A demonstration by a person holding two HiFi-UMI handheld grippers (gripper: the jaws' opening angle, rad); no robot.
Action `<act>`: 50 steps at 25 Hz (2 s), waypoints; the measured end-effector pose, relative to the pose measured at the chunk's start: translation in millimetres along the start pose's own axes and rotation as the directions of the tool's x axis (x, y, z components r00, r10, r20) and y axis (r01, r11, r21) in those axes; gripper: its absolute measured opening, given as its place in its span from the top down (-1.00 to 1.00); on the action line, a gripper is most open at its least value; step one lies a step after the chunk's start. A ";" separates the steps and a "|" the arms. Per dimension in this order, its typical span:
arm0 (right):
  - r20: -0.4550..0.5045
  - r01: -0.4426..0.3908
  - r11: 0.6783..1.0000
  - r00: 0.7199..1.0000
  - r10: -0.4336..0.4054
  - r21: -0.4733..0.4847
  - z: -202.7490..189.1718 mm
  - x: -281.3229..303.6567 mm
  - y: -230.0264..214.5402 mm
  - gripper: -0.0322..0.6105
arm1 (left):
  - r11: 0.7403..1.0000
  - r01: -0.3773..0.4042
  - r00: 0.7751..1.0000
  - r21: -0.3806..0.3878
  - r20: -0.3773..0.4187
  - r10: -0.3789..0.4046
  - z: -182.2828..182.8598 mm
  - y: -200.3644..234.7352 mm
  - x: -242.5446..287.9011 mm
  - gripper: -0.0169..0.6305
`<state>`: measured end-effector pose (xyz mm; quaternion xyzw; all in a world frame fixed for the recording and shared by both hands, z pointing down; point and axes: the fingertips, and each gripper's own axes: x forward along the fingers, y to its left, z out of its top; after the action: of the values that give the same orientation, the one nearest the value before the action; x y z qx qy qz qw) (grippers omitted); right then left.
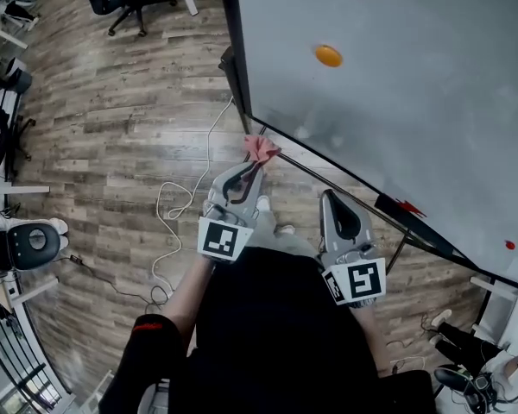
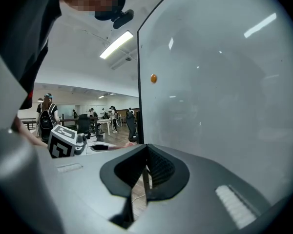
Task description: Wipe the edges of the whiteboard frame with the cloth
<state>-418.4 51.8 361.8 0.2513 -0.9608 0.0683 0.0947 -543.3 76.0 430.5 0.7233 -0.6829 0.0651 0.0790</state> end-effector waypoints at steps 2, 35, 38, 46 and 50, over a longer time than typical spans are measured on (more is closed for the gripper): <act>-0.003 0.005 1.000 1.000 -0.005 0.002 0.6 12.1 -1.1 0.89 | 1.000 0.003 1.000 0.005 -0.021 -0.003 -9.7 11.2 8.1 0.90; -0.120 0.028 1.000 0.992 -0.029 -0.006 -35.7 84.7 1.3 0.89 | 1.000 0.012 0.941 0.004 -0.338 -0.010 -155.5 94.8 98.0 0.90; -0.127 0.025 1.000 0.992 -0.025 0.002 -37.9 86.2 1.7 0.89 | 1.000 0.005 0.936 -0.007 -0.351 -0.008 -160.0 94.9 102.2 0.90; -0.129 0.044 0.999 0.991 -0.043 0.006 -40.5 86.6 -2.4 0.89 | 1.000 0.012 0.929 -0.021 -0.370 -0.018 -170.4 90.8 110.4 0.90; -0.128 0.064 0.998 0.990 -0.063 0.008 -41.2 83.7 -8.0 0.89 | 0.999 0.011 0.929 -0.033 -0.370 -0.023 -175.6 87.3 114.7 0.90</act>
<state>-480.0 13.0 420.6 0.2774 -0.9439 0.0870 0.1566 -621.3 -5.2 627.8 0.7027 -0.6504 0.1893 0.2177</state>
